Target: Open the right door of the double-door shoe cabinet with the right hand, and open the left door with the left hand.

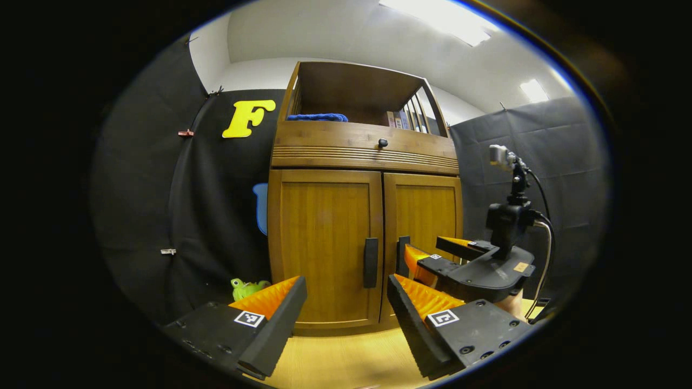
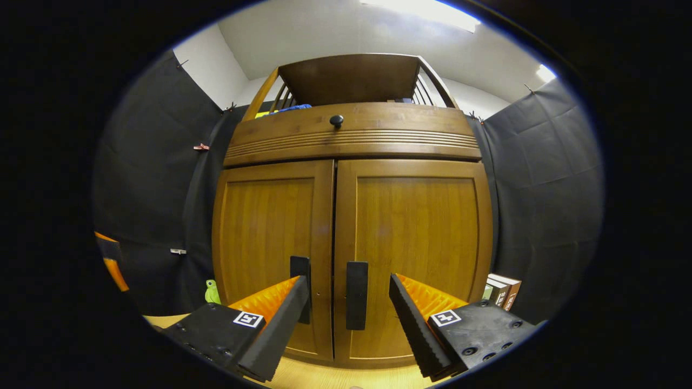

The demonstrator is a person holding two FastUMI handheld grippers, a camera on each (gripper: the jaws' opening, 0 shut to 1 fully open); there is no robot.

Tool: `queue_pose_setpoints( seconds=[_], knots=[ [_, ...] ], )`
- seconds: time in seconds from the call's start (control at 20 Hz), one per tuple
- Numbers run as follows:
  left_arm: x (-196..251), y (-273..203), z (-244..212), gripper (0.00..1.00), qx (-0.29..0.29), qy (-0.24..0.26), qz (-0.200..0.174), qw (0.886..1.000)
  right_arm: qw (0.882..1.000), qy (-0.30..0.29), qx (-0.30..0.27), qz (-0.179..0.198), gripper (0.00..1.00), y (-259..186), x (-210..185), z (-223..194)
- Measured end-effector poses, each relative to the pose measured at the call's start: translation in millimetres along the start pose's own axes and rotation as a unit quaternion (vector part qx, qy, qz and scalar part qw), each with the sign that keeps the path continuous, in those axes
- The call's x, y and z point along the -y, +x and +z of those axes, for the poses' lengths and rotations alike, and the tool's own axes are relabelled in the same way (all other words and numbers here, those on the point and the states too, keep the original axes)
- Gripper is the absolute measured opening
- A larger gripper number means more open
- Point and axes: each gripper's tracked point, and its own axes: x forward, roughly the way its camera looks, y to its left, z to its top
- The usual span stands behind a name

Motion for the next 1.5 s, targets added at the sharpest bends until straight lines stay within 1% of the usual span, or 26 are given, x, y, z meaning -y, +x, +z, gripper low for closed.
queue_pose_setpoints(
  seconds=[0.25, 0.45, 0.55, 0.65, 0.75, 0.8, 0.95, 1.0, 1.05, 1.1, 1.2, 1.25, 1.35, 1.4, 1.45, 1.5],
  knots=[
    [-11.4, 12.4, -7.7, 0.93, -0.012, 0.002, -0.003, 1.0, 1.0, -0.009, -0.005, -0.013, 0.96, 32.9, 1.9, -26.4],
    [-23.0, 16.7, -15.9, 0.93, -0.019, -0.002, 0.001, 1.0, 0.999, -0.014, -0.011, -0.027, 0.9, 46.3, 3.2, -41.8],
    [-31.3, 17.4, -17.4, 0.93, -0.019, -0.003, 0.008, 1.0, 0.999, -0.008, -0.02, -0.035, 0.91, 55.9, 5.4, -50.2],
    [-38.2, 16.5, -17.3, 0.93, -0.016, -0.007, 0.016, 1.0, 0.999, -0.006, -0.029, -0.043, 0.82, 63.8, 13.1, -59.4],
    [-44.4, 15.2, -15.3, 0.94, -0.012, -0.013, 0.022, 1.0, 0.998, 0.002, -0.044, -0.044, 0.79, 70.9, 14.1, -72.1],
    [-47.5, 14.3, -13.6, 0.94, -0.01, -0.015, 0.026, 1.0, 0.997, 0.003, -0.05, -0.05, 0.81, 71.0, 18.5, -76.2],
    [-54.2, 13.7, -12.1, 0.93, -0.005, -0.016, 0.035, 0.999, 0.997, 0.001, -0.057, -0.057, 0.49, 80.9, 21.5, -86.7],
    [-55.3, 12.2, -13.0, 0.93, -0.006, -0.015, 0.036, 0.999, 0.997, 0.001, -0.064, -0.054, 0.48, 82.4, 19.5, -91.3],
    [-55.2, 11.0, -14.1, 0.94, -0.008, -0.014, 0.037, 0.999, 0.996, 0.01, -0.079, -0.047, 0.5, 83.5, 16.2, -103.5],
    [-55.3, 10.7, -14.4, 0.94, -0.011, -0.012, 0.037, 0.999, 0.997, 0.014, -0.066, -0.045, 0.51, 79.5, 15.7, -93.5],
    [-55.6, 11.2, -16.9, 0.93, -0.018, -0.01, 0.038, 0.999, 0.996, 0.015, -0.067, -0.049, 0.3, 83.2, 16.5, -94.1],
    [-56.1, 11.2, -19.1, 0.94, -0.021, -0.01, 0.038, 0.999, 0.996, 0.014, -0.067, -0.052, 0.36, 84.8, 17.4, -94.0],
    [-57.4, 9.7, -21.7, 0.94, -0.026, -0.009, 0.041, 0.999, 0.997, 0.009, -0.067, -0.049, 0.35, 85.5, 17.5, -95.1],
    [-58.0, 8.3, -21.4, 0.94, -0.027, -0.01, 0.042, 0.999, 0.997, 0.004, -0.07, -0.046, 0.25, 84.4, 18.5, -95.2],
    [-58.8, 6.8, -21.3, 0.95, -0.027, -0.01, 0.044, 0.999, 0.996, 0.006, -0.072, -0.043, 0.25, 80.5, 17.9, -95.8],
    [-58.7, 4.9, -19.3, 0.95, -0.026, -0.011, 0.045, 0.999, 0.996, 0.002, -0.074, -0.041, 0.17, 81.7, 19.1, -95.4]
  ],
)
